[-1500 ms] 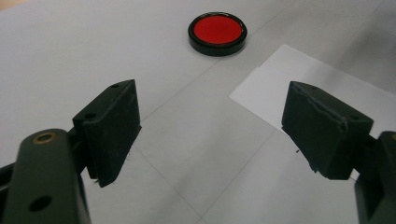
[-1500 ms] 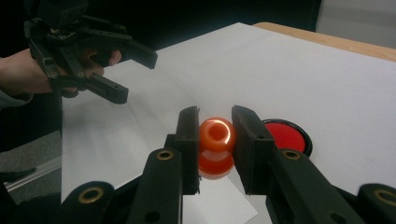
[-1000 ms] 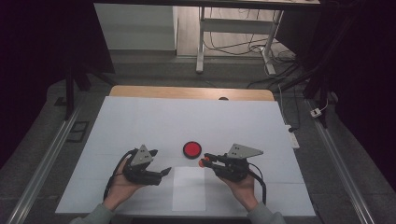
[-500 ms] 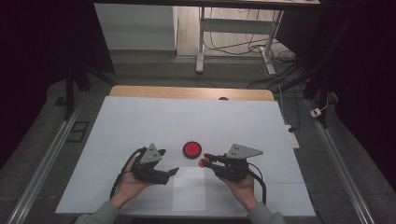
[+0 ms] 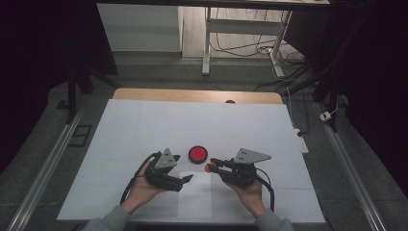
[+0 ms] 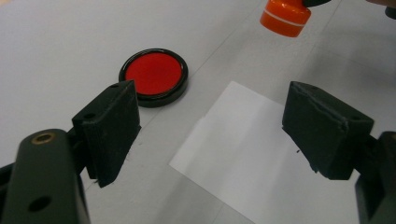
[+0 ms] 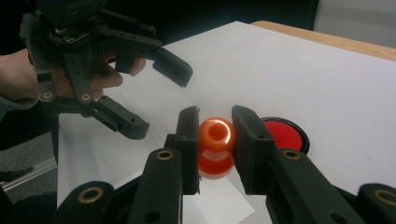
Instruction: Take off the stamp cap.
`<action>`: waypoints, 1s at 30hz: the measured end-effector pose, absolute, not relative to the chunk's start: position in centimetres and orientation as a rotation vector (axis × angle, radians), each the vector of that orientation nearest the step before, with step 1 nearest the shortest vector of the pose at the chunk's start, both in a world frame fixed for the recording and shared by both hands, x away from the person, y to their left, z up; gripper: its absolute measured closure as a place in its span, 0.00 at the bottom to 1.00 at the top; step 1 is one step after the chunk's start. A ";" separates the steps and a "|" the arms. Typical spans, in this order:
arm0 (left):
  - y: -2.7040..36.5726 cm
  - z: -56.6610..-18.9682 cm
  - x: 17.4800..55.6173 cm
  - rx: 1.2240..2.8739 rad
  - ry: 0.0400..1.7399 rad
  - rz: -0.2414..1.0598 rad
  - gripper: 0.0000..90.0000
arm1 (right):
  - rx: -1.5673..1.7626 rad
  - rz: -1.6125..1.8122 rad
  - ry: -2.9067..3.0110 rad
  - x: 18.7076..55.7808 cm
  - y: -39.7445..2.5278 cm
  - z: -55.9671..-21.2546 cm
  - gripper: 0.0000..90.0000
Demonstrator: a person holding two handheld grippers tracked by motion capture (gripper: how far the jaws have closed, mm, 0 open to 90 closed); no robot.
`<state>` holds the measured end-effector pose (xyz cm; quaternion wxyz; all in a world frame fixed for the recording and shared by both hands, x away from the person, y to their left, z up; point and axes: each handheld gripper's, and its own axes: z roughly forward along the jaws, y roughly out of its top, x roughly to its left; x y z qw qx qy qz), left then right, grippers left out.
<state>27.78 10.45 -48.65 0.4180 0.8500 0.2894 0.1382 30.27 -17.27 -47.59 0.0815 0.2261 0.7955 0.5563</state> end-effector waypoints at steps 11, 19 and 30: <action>9.4 -48.8 28.0 2.143 0.702 0.319 0.22 | 0.673 1.662 2.382 30.3 -17.2 -47.6 0.80; 8.4 -48.9 28.0 2.154 0.681 0.297 0.22 | 0.667 1.661 2.389 30.2 -17.0 -47.7 0.80; 7.0 -48.9 28.2 2.154 0.654 0.272 0.22 | 0.665 1.661 2.394 30.2 -16.9 -47.8 0.80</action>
